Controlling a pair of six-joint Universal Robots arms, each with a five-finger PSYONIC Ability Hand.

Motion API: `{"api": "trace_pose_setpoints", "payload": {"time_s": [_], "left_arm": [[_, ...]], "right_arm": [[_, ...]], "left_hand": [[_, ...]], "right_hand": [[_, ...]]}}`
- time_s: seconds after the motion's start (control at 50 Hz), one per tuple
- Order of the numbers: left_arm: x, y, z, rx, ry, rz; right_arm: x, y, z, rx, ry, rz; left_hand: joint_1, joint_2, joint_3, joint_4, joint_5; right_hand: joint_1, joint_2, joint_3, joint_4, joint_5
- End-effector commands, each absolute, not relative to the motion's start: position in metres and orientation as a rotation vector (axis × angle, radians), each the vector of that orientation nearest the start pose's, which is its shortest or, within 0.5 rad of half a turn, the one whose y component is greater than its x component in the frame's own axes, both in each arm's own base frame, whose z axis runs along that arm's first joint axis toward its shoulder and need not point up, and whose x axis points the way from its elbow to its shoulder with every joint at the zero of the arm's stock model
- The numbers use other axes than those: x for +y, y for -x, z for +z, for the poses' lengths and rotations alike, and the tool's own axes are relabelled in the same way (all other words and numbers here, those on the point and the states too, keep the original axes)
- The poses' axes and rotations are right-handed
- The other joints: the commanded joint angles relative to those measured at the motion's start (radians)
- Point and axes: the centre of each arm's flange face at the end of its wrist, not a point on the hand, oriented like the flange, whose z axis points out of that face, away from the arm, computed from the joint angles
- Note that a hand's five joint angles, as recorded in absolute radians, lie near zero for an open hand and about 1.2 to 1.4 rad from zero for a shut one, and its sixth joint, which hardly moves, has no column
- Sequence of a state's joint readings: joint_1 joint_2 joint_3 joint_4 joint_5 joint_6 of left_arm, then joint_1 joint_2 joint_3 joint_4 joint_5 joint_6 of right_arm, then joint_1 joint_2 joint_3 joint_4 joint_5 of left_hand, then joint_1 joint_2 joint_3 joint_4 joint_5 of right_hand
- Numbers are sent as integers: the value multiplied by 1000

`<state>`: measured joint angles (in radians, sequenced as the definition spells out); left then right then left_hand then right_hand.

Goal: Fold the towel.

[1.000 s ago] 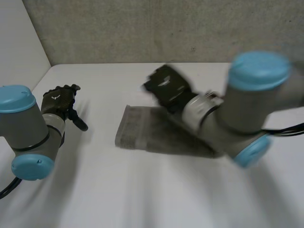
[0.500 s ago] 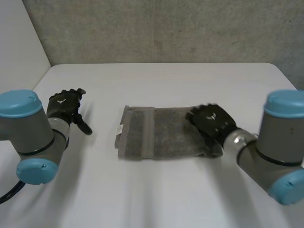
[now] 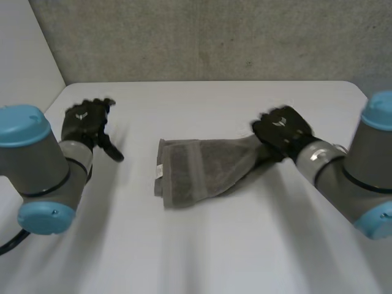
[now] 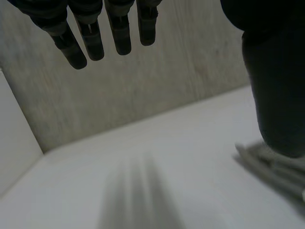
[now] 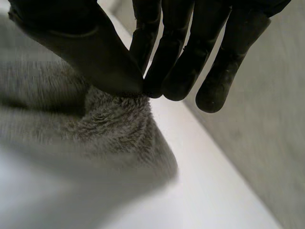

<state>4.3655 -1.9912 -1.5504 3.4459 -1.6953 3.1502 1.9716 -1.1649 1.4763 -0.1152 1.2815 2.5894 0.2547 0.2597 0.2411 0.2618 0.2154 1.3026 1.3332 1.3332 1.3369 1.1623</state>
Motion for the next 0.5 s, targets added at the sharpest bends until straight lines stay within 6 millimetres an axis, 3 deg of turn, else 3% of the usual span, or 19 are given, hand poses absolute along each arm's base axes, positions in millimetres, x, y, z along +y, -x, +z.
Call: {"api": "trace_pose_setpoints", "payload": {"time_s": [0.02, 0.06, 0.18, 0.2, 0.22, 0.24, 0.26, 0.3, 0.34, 0.36, 0.4, 0.5], "left_arm": [[-323, 250, 242, 2302, -248, -2383], [-326, 255, 258, 2277, -221, -2454], [-329, 257, 271, 2307, -152, -2497], [-330, 257, 270, 2341, -121, -2491], [-330, 257, 266, 2383, -97, -2472], [-330, 257, 266, 2384, -97, -2472], [-329, 257, 264, 2410, -82, -2461], [-328, 258, 260, 2434, -88, -2442], [-328, 259, 255, 2448, -92, -2429], [-327, 261, 253, 2460, -97, -2421], [-325, 264, 250, 2473, -110, -2413], [-314, 283, 225, 2563, -203, -2337]], "right_arm": [[-224, -374, 217, 1555, 1475, -1811], [-200, -404, 200, 1443, 1532, -1715], [-185, -423, 178, 1407, 1564, -1640], [-184, -425, 175, 1416, 1560, -1635], [-186, -423, 173, 1450, 1542, -1635], [-186, -423, 173, 1451, 1542, -1635], [-189, -420, 173, 1505, 1501, -1632], [-192, -415, 176, 1569, 1437, -1636], [-197, -401, 204, 1663, 1260, -1682], [-197, -400, 204, 1663, 1259, -1683], [-216, -374, 219, 1772, 1072, -1712], [-243, -346, 215, 1861, 912, -1704]], "left_hand": [[-79, -84, -66, -86, -215], [-79, -84, -66, -86, -215], [-79, -84, -66, -86, -215], [-79, -84, -66, -86, -215], [-79, -84, -66, -86, -215], [-79, -84, -66, -86, -215], [-79, -84, -66, -86, -215], [-79, -84, -66, -86, -215], [-79, -84, -66, -86, -215], [-79, -84, -66, -86, -215], [-79, -84, -66, -86, -215], [-76, -81, -63, -84, -212]], "right_hand": [[94, 63, 63, 59, 59], [94, 63, 63, 59, 59], [94, 63, 63, 59, 59], [-34, -65, -65, -69, -69], [-595, -626, -626, -630, -630], [-601, -632, -632, -635, -635], [-1116, -1146, -1146, -1150, -1150], [-1128, -1159, -1159, -1162, -1162], [-1128, -1159, -1159, -1162, -1162], [-1128, -1159, -1159, -1162, -1162], [-1128, -1159, -1159, -1162, -1162], [-1128, -1159, -1159, -1162, -1162]]}}
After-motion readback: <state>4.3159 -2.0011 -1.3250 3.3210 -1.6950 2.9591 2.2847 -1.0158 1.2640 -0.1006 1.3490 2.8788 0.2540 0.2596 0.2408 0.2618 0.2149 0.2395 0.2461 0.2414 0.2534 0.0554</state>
